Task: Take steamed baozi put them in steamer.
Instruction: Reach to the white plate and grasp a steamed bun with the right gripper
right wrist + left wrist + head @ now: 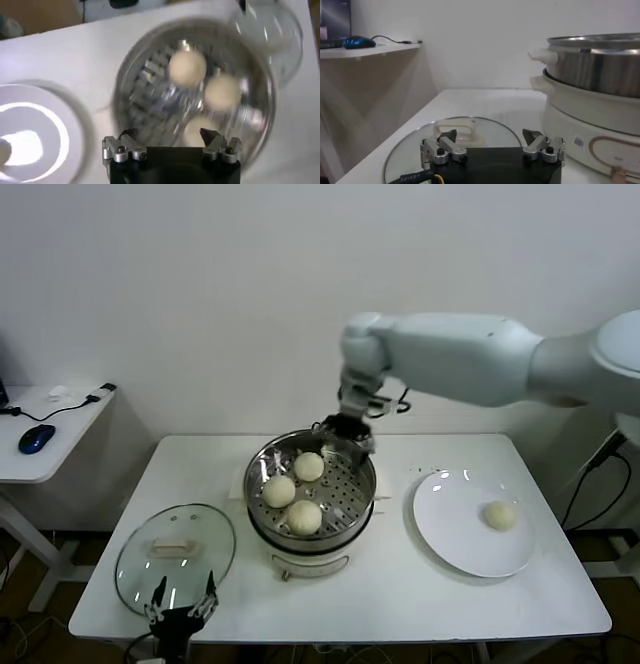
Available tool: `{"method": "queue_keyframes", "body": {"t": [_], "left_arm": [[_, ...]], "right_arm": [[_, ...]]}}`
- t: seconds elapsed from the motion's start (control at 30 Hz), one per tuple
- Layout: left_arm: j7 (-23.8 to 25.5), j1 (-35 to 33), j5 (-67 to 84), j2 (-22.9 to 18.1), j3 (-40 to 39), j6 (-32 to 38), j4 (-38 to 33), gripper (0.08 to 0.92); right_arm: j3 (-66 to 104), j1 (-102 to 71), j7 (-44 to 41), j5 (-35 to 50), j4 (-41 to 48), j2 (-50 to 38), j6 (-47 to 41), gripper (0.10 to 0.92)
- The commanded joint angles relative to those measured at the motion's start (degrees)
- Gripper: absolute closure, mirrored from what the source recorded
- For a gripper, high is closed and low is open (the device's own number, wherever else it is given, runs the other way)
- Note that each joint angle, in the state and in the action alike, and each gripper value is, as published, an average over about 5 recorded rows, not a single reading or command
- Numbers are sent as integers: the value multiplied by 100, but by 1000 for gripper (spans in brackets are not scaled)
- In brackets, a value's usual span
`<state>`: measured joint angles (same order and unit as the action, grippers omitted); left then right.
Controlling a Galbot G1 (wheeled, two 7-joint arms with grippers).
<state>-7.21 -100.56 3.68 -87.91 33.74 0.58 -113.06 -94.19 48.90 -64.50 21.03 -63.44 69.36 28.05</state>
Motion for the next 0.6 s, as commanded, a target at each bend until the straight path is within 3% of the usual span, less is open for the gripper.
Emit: {"method": "queue_keyframes", "body": {"t": [0.03,0.3,0.6], "left_arm": [[1,-7,-4,11,-3,1,0,177],[26,54,15,1,13,-6,21,177],[42,27,-48,-48,31,-25,50,177]], "right_arm": [[-1056,458,-259,794,744,-2131,-1902,203],[4,-1265,1,333,671,-3305,-2545,203],[1410,-3019,246,-623,1376,-3091,-2580,203]]}}
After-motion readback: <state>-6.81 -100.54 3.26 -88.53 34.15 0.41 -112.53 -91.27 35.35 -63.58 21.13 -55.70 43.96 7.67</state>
